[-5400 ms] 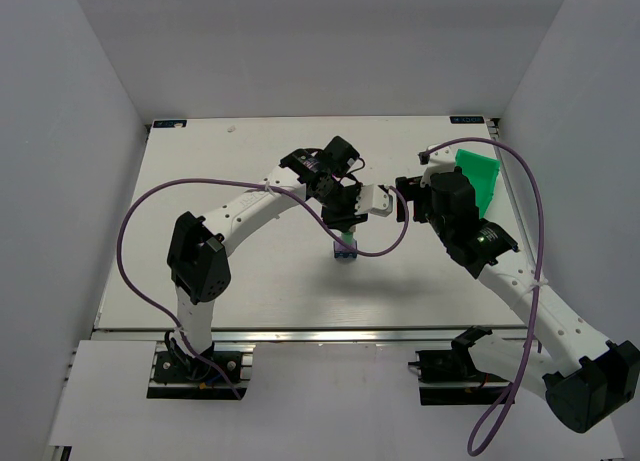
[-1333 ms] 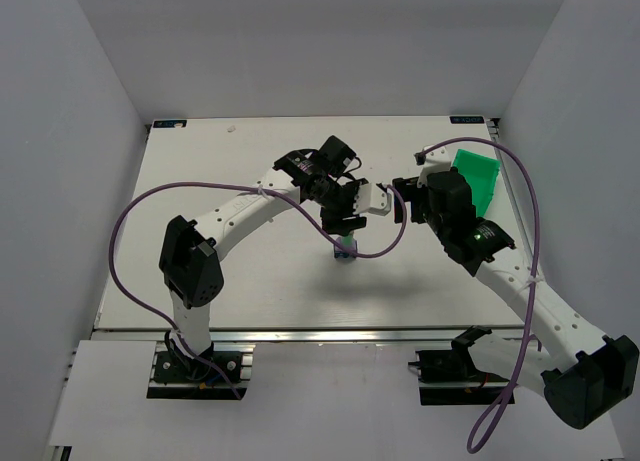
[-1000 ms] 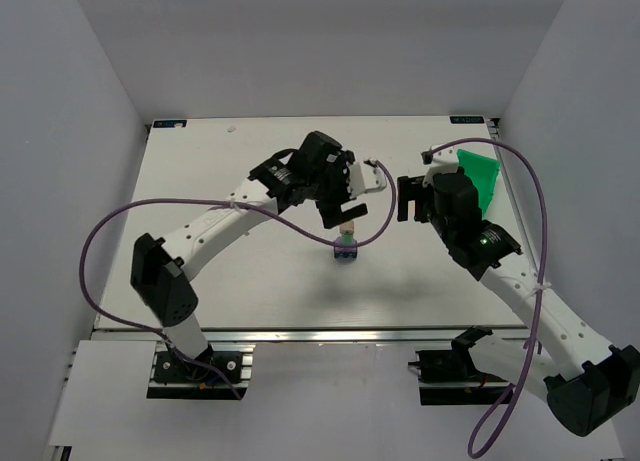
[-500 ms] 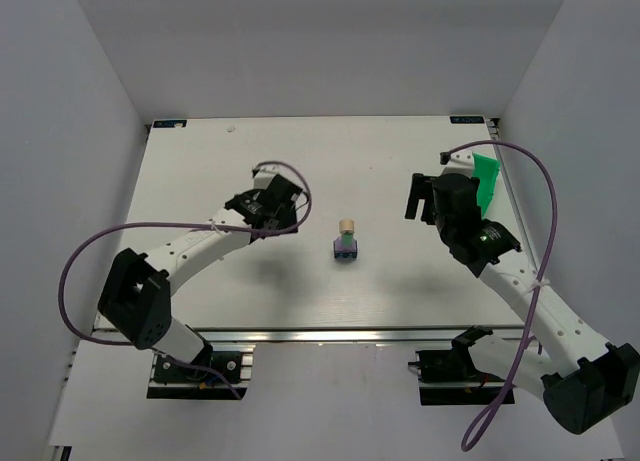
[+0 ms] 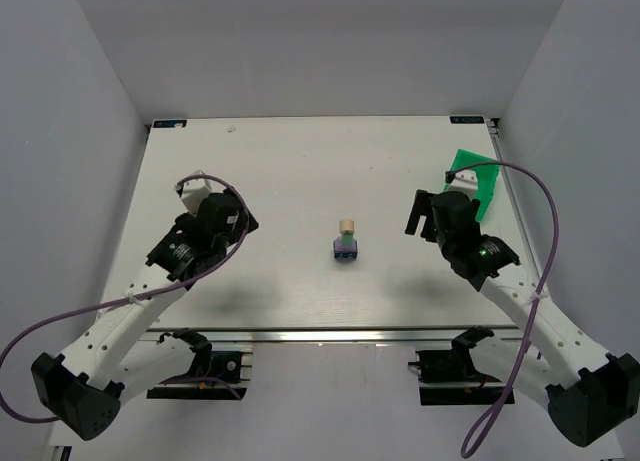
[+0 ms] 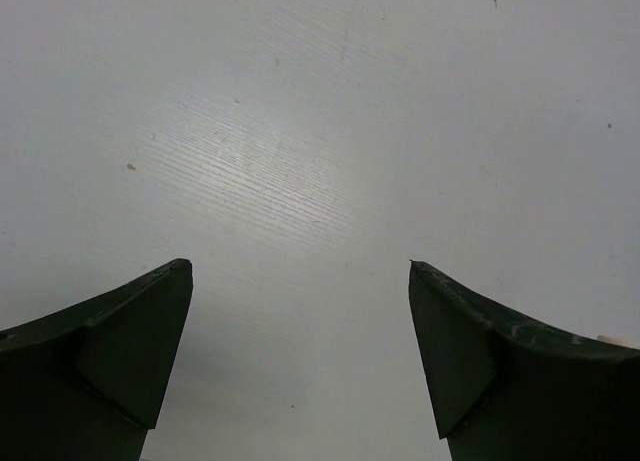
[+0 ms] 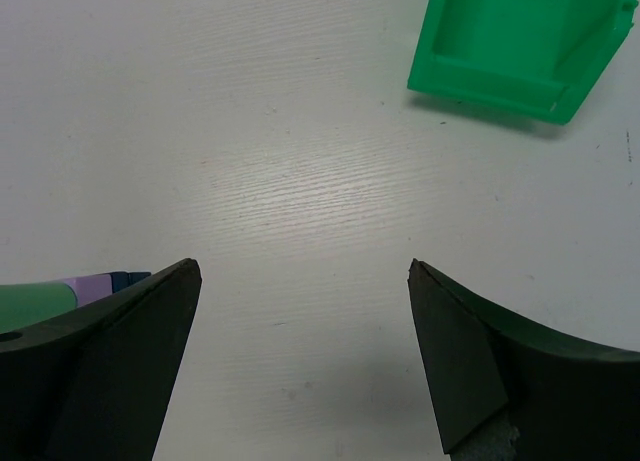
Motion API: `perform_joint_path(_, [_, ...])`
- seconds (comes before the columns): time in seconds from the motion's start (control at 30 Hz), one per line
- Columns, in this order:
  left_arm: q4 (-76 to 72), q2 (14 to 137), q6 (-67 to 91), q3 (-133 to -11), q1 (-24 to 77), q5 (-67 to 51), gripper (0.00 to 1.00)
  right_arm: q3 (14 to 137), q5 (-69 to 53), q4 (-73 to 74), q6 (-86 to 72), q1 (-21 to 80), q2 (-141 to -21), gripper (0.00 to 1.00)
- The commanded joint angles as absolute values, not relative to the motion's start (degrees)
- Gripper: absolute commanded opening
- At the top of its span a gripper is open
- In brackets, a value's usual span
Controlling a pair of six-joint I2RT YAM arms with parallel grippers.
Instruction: Build the wood block tower
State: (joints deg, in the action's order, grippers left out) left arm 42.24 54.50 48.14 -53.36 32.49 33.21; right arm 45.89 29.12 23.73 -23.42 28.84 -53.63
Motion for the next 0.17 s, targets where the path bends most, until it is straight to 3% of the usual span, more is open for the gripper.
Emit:
perform_joint_path(0.0, [44.21, 53.79, 49.39, -54.32, 32.34, 34.98, 0.98, 45.27, 27.96, 20.31, -25.31, 28.56, -52.47, 0.9])
perform_joint_path(0.13, [44.82, 52.03, 49.13, -54.14, 32.34, 35.59, 0.98, 46.05, 28.12, 20.04, -24.79, 28.56, -53.52, 0.9])
